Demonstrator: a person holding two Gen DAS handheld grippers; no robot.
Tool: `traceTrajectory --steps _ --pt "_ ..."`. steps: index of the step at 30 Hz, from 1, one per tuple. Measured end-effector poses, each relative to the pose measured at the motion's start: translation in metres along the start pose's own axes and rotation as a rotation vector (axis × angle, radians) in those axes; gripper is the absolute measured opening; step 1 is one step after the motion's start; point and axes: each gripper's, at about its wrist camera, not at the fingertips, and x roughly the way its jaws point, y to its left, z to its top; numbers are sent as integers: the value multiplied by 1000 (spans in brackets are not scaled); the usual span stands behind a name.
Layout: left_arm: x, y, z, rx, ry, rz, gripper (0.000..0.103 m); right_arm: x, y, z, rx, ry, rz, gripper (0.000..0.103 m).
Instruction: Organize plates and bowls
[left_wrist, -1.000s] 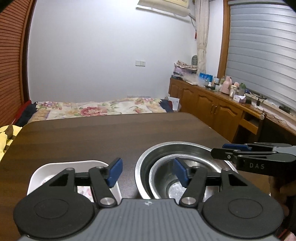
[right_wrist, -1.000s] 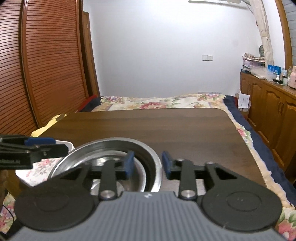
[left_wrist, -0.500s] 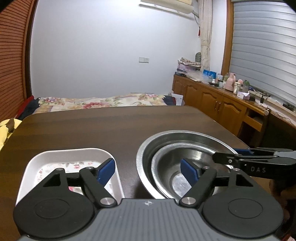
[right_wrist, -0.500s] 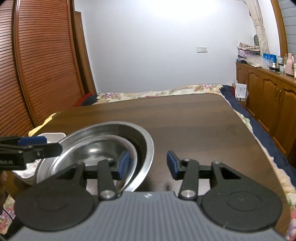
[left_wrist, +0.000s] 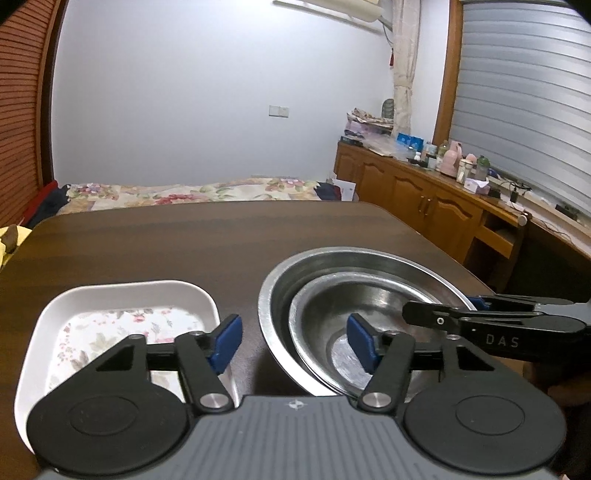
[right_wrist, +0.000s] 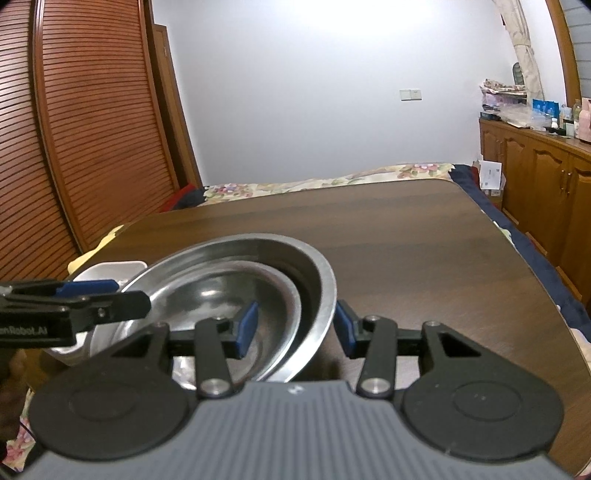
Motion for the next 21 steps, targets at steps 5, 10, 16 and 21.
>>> traceTrajectory --steps 5,10,16,21 --pt "3 -1 -3 2 20 -9 46 -1 0 -1 2 -2 4 47" --pt "4 0 -4 -7 37 -11 39 0 2 -1 0 -5 2 46" --pt "8 -1 -6 -6 57 -15 36 0 2 -4 5 -10 0 46" --pt "9 -5 -7 3 66 -20 36 0 2 -4 5 -8 0 46"
